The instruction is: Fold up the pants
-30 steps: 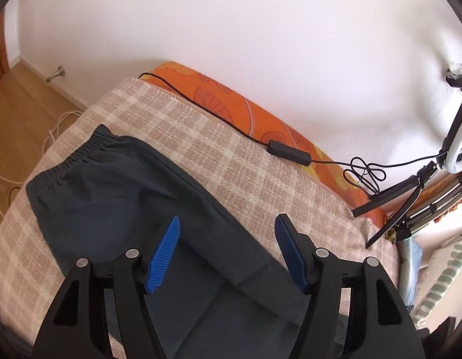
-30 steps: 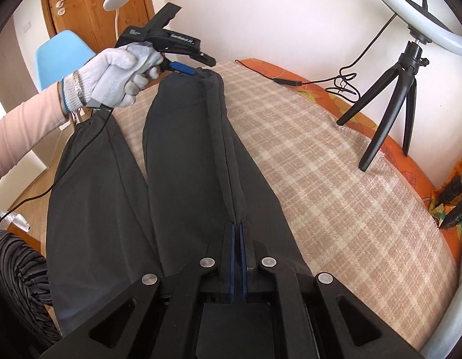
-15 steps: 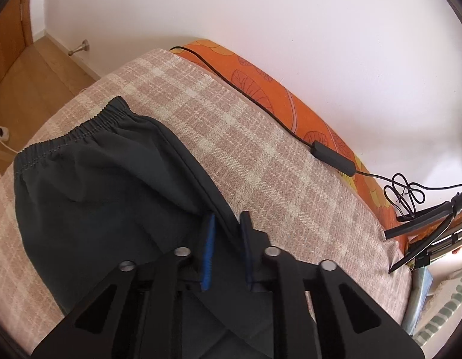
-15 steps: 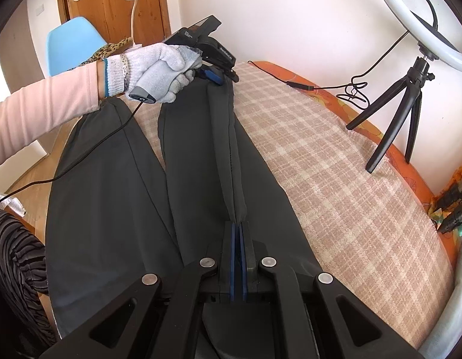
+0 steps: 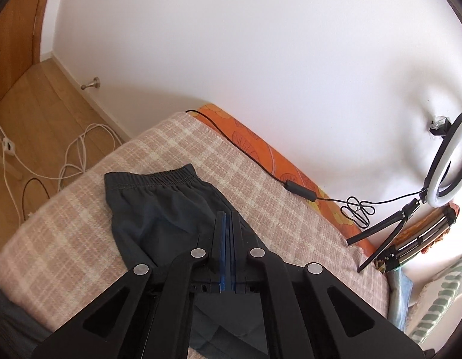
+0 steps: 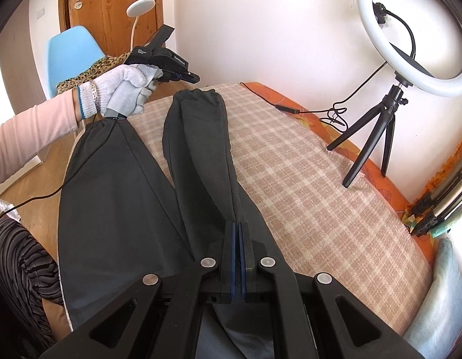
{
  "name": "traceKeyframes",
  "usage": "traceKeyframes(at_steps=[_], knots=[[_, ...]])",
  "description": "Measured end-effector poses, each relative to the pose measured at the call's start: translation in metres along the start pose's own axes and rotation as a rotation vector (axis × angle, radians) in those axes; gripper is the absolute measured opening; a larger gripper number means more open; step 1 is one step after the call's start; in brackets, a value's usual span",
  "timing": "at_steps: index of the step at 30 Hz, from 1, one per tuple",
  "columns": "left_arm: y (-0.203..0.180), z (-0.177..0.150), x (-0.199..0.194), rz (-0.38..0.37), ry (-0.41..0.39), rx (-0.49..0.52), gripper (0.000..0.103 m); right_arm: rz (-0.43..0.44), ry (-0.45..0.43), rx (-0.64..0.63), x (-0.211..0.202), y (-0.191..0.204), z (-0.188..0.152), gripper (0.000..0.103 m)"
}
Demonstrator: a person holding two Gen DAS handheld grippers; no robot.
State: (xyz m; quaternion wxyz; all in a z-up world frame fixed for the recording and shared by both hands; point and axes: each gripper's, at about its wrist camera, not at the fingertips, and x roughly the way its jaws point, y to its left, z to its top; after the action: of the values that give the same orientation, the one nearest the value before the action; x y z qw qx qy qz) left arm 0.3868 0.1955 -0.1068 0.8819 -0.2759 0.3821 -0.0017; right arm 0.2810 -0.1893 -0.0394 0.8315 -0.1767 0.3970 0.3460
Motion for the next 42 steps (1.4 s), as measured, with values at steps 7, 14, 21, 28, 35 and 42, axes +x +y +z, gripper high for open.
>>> traceKeyframes(at_steps=[7,14,21,28,35,42], knots=[[-0.010,-0.013,-0.013,-0.008,0.099,0.062,0.003,0.048,0.020,0.024,-0.015,0.024,-0.009,0.000],[-0.064,-0.035,0.035,0.052,0.257,0.166,0.055,0.139,0.066,-0.041,-0.009,0.082,-0.036,0.000],[-0.083,-0.058,0.093,0.264,0.354,0.232,0.056,0.159,0.063,-0.016,-0.001,0.078,-0.045,0.000],[-0.057,-0.052,0.087,0.242,0.255,0.201,0.002,0.144,0.043,-0.010,-0.003,0.071,-0.048,0.000],[-0.041,-0.031,0.043,0.137,0.135,0.094,0.001,0.072,0.042,0.016,0.001,0.056,-0.048,0.000],[-0.031,-0.012,-0.028,0.063,0.026,0.075,0.001,0.046,0.025,0.035,-0.013,0.054,-0.039,0.000]])
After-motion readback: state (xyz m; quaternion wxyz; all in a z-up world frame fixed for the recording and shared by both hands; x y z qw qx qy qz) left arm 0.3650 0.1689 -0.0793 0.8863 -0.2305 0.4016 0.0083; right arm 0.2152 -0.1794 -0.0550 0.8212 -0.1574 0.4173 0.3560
